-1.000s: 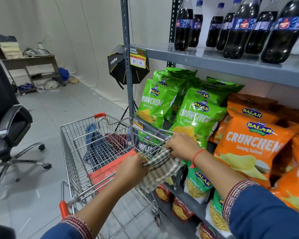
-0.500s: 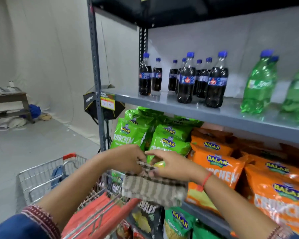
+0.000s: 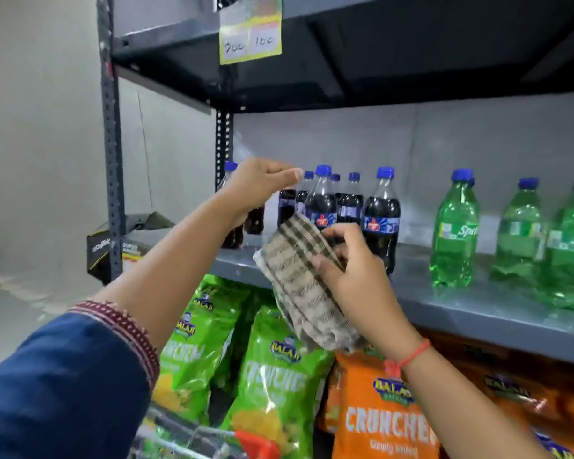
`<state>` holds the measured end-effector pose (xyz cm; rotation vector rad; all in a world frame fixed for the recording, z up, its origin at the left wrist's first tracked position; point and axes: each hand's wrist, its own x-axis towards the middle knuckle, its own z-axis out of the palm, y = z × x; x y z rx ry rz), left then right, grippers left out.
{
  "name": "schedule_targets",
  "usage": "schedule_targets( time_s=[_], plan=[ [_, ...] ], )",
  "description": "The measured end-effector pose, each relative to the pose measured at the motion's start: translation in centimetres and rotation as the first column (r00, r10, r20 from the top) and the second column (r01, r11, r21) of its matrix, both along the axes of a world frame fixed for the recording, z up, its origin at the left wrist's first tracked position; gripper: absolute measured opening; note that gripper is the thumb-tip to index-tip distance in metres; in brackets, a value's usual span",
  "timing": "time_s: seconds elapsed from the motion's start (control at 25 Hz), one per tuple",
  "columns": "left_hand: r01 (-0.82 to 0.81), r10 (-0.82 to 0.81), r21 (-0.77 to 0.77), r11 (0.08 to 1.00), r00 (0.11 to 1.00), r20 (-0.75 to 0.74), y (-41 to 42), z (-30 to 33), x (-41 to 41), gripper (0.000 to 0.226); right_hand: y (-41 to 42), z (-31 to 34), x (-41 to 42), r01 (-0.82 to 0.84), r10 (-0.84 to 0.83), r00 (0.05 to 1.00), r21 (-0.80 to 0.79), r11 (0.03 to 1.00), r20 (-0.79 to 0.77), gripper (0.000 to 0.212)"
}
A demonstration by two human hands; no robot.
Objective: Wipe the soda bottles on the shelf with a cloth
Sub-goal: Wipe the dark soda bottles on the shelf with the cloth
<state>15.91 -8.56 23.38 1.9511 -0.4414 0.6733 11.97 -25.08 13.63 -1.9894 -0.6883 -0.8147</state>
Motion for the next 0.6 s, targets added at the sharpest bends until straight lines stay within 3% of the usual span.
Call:
schedule_targets(
  time_s=[0.12, 0.32, 0.48, 0.6],
  plan=[
    [0.034, -0.034, 0.023, 0.999, 0.999, 0.001, -1.8, 2.0, 4.7, 0.042, 0.4, 2.1, 3.1, 0.113, -0.117, 0.992, 0.082, 0.99, 0.043, 0.023],
    [0.241, -0.268, -0.12, 0.963, 0.906, -0.327, -3.4, 2.7, 9.8, 0.038, 1.3, 2.0, 6.4, 0.233, -0.233, 0.972, 0.089, 0.968, -0.008, 0.021],
    [0.395, -0.43, -0.171, 0.903, 0.837, -0.338, -2.8, 2.9, 11.6, 0.029, 2.0, 1.5, 7.6, 0.428, -0.415, 0.879, -0.005, 0.904, 0.234, 0.019],
    [0.411, -0.439, -0.156, 0.898, 0.836, -0.33, -2.7, 3.0, 12.0, 0.025, 2.4, 1.8, 7.8, 0.578, -0.516, 0.733, -0.006, 0.816, 0.444, 0.021]
  ],
)
